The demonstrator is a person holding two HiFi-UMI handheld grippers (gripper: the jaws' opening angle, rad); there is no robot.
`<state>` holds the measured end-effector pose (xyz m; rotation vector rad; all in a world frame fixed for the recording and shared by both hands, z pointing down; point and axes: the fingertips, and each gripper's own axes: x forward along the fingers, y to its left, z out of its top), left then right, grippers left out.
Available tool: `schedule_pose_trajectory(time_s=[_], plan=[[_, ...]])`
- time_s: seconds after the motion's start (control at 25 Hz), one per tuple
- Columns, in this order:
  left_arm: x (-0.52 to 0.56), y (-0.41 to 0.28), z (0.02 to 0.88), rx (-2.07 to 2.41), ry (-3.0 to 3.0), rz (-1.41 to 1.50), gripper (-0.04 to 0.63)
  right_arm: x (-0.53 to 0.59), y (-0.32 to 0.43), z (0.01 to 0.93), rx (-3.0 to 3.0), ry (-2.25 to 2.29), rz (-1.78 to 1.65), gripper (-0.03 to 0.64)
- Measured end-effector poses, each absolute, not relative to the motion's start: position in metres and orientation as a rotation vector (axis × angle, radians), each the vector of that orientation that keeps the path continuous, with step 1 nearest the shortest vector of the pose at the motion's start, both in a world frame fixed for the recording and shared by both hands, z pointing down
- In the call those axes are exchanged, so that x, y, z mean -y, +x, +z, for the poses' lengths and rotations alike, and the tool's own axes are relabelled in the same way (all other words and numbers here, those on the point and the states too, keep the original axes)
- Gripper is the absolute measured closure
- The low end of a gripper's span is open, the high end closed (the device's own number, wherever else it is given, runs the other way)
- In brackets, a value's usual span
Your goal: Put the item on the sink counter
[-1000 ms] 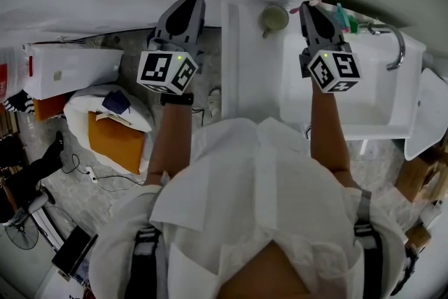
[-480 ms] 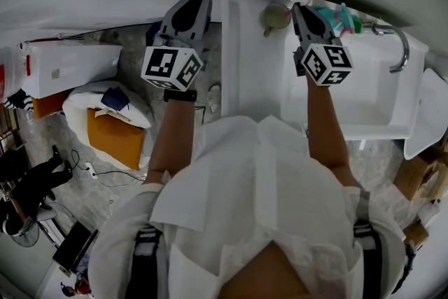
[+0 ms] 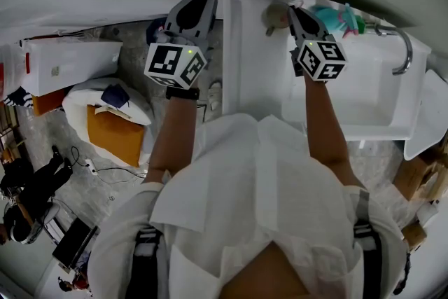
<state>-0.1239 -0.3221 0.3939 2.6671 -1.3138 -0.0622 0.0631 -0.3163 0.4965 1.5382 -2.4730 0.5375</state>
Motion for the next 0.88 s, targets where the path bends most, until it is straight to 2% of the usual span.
schedule_pose_trajectory(time_s=[0.88], plan=[[0.326, -0.117, 0.410, 1.279, 2.653, -0.040, 0.558, 0.318, 0.054, 0.534, 2.394, 1.454, 0.606, 0.592]])
